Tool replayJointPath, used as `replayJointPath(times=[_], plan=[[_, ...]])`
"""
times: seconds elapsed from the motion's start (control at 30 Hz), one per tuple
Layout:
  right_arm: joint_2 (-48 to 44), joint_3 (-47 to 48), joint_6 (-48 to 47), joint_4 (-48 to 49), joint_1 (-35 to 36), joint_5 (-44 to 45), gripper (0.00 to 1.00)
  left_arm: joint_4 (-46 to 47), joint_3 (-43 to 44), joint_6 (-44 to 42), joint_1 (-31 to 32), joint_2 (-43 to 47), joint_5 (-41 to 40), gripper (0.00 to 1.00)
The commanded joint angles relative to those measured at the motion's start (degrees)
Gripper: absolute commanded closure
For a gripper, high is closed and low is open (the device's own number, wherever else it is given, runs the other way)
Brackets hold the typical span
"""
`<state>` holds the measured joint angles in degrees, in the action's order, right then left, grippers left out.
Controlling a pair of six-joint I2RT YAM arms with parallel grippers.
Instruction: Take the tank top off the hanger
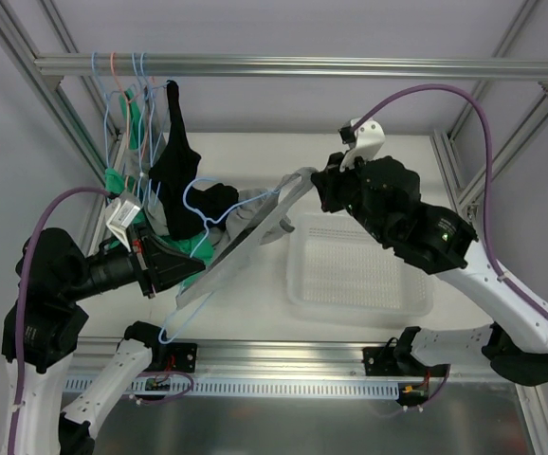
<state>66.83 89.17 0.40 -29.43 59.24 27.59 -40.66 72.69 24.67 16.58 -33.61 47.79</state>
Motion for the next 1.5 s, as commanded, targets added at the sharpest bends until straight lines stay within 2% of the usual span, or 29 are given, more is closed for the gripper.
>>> replayJointPath(times=[0.0,0.23,0.5,0.63,0.7,0.73,0.8,0.83,0.9,1.03,1.07,1.1,1.17,1.2,1.27,1.37,1.47], plan=[[1.3,6.5,-1.9,-3.2,-3.8,5.4,0.99,2.6,0.6,0.7,0.6,2.6,3.9,1.00],[4.4,12.7,-2.8,-6.1,-8.2,1.4,1.00,2.6,2.1,1.3,0.6,5.2,5.8,1.00],[8.7,18.9,-3.1,-8.1,-10.5,-2.4,1.00,2.6,5.0,1.8,0.6,2.8,7.1,1.00],[6.9,12.3,-0.7,-4.7,-10.5,-9.9,1.00,2.7,11.7,0.3,0.6,1.8,0.8,1.00],[5.1,4.8,1.9,-0.4,-10.3,-16.1,1.00,3.1,13.9,0.1,0.6,1.4,-5.5,1.00],[3.8,2.5,2.8,4.8,-10.2,-23.4,1.00,5.7,14.1,1.1,0.6,2.4,-9.0,1.00],[3.7,-1.0,4.3,8.7,-8.7,-30.5,1.00,11.1,12.2,2.5,0.6,3.9,-17.1,1.00],[3.8,-1.4,4.6,10.6,-7.7,-32.5,1.00,17.1,10.2,4.0,0.6,4.3,-18.0,1.00],[3.7,-2.6,5.5,13.2,-5.1,-34.3,1.00,23.1,8.1,5.7,0.6,3.6,-18.1,1.00],[1.0,-7.1,9.9,19.9,-2.8,-40.4,1.00,44.3,-4.2,10.5,0.6,1.4,-17.8,1.00],[-0.5,-8.3,10.7,21.6,-1.9,-41.8,1.00,53.0,-6.4,10.3,0.6,1.3,-18.5,1.00],[-1.1,-10.1,11.1,23.0,-1.2,-43.5,0.99,56.0,-10.0,9.2,0.6,0.6,-21.4,1.00],[-2.4,-11.8,10.1,21.4,0.7,-39.8,1.00,59.3,-11.1,7.2,0.6,-0.6,-24.2,1.00],[-3.5,-12.9,9.4,18.4,1.0,-33.9,0.99,59.3,-10.9,5.8,0.6,-1.3,-24.9,1.00],[-3.8,-17.3,8.4,16.4,1.1,-29.6,1.00,59.7,-10.9,1.9,0.6,-2.5,-26.3,1.00],[-1.5,-22.4,9.0,16.6,2.3,-30.7,1.00,63.2,-12.7,0.3,0.6,-2.3,-29.9,1.00],[2.7,-24.6,7.9,17.6,5.4,-22.9,1.00,57.9,-10.3,1.0,0.6,-1.1,-31.5,1.00]])
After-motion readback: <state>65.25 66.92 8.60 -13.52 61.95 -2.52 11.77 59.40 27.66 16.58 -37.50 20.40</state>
